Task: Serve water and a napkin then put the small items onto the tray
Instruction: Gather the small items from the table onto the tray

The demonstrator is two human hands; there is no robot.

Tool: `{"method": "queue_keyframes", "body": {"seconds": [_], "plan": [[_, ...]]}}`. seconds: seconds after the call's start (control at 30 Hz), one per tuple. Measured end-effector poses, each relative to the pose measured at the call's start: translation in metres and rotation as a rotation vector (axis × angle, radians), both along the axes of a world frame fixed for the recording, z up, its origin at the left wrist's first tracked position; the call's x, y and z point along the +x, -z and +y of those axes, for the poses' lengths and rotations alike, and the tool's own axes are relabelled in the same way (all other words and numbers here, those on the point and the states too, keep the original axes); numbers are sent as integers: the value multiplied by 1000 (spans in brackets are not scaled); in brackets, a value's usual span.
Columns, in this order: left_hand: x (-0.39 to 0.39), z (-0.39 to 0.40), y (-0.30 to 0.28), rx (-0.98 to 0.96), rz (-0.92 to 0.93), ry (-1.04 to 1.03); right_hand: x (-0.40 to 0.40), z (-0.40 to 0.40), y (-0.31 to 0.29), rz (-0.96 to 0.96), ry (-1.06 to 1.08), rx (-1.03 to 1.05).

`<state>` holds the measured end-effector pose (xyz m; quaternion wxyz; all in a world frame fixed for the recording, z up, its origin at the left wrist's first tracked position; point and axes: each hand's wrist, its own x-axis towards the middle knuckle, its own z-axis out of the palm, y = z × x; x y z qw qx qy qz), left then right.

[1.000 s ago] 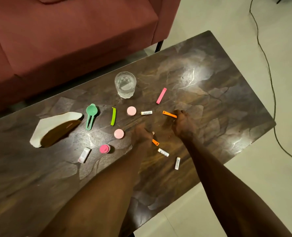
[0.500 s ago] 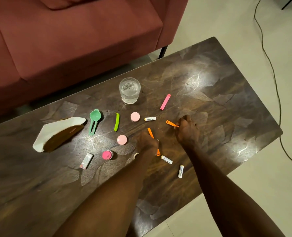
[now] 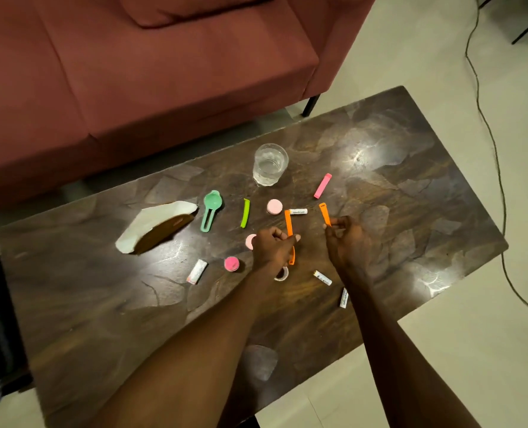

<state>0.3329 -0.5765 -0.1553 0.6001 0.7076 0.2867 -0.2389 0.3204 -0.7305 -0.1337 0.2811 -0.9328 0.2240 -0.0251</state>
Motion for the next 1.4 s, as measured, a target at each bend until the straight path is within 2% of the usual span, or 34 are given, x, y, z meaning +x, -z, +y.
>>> {"method": "queue_keyframes", "body": {"seconds": [0.23,0.37,0.6,0.8,1.0,1.17,1.23,1.4], "plan": [[-5,155,-43,130,-159,-116,6,137,-37,-2,-78,304],[-13,274,-64,219,-157,-194,13,252,-61,-27,-233,287],[-43,469,-110,331,-167,-373,8,460,-80,51,-462,458],[-79,601,-102,409,11,-482,-17,595,-63,193,-620,495],[-90,650,-82,426,220,-470,-37,668,-29,295,-727,439],[-78,654,-30,457,325,-384,-40,695,1,357,-756,362],[-74,654,-10,501,332,-334,-38,698,5,373,-745,337],[-75,654,-2,575,335,-243,-34,702,23,362,-690,278]]}}
